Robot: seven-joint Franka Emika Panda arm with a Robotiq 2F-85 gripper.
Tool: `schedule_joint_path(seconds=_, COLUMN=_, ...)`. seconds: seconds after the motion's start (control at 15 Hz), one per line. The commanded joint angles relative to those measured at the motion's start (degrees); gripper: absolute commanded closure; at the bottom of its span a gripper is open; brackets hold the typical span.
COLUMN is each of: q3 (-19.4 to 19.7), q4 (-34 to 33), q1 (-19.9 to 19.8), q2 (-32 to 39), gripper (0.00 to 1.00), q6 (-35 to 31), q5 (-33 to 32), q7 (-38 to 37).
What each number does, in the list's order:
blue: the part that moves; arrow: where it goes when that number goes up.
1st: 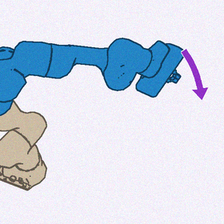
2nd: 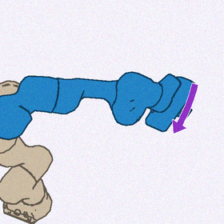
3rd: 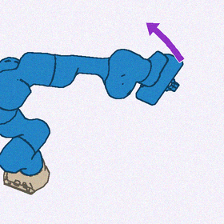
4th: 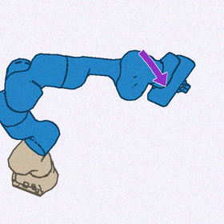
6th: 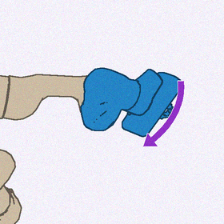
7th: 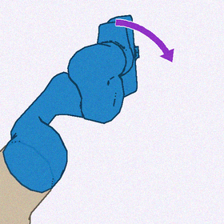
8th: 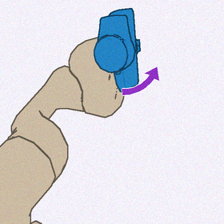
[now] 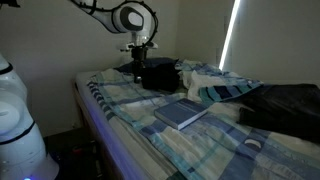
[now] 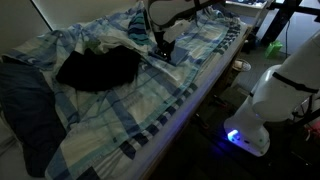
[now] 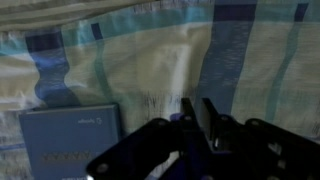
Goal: Close the book
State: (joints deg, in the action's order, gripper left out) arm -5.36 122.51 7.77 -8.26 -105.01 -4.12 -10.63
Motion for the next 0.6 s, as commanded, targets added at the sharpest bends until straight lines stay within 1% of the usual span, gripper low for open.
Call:
schedule_joint_path(seconds=0.0, q3=-0.73, q4=0.29, q1=-0.78, q2=-0.44, gripper=0.77, q6=0.14, q5=0.15, q7=0.28)
schedule_joint_path(seconds=0.07, q3=-0.73, q4=0.44, q1=-0.79, q2=-0.67, gripper=0.74, q6=0.14, q5=0.16, q7=0.33)
schedule_joint_path(seconds=0.53, q3=-0.73, q4=0.61, q1=-0.8, q2=-0.74, gripper=0.74, q6=0.14, q5=0.17, q7=0.34)
